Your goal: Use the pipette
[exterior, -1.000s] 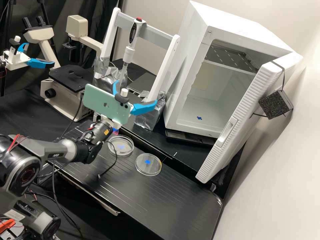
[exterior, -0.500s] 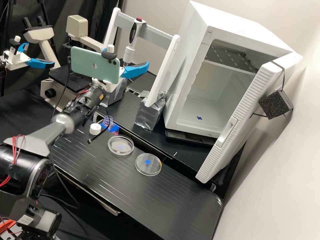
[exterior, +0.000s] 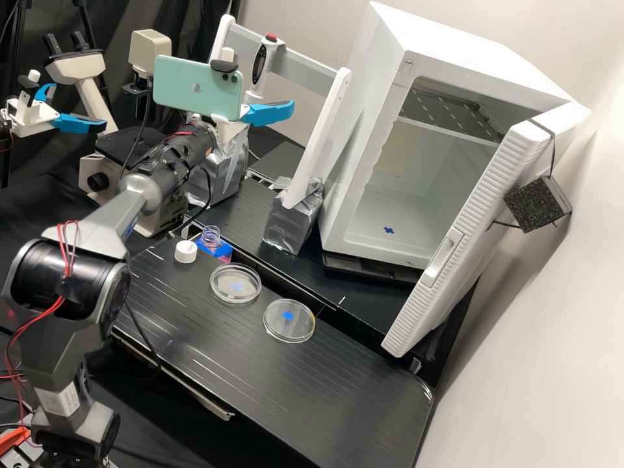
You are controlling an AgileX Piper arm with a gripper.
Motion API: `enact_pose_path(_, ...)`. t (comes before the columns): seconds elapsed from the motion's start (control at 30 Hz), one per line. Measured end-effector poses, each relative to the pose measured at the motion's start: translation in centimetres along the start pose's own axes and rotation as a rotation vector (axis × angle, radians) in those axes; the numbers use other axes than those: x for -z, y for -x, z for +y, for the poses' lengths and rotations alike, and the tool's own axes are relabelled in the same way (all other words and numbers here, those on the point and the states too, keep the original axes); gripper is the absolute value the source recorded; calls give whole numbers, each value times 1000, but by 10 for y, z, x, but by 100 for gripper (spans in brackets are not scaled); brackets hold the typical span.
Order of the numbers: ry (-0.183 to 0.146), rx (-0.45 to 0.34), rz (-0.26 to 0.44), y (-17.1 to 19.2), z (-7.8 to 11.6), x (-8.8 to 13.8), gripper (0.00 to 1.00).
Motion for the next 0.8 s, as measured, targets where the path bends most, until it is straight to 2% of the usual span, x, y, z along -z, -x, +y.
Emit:
enact_pose_path(0.1,4,12,-15,-9,0,4,100)
enact_pose_path(0.2,42,21,-30,-17,-2,5,100)
enact_pose_path(0.3,53,37,-41,-24,-6,5,100)
enact_pose_path(0.33,55,42,-39,-25,-7,6,0)
enact_pose_path(0.5,69,67,-44,-31,-13,5,0)
enact_pose_path(0.67,31,85,-50,-31,-14,5,0)
enact_pose_path(0.8,31,84,-55,-31,-13,2,0)
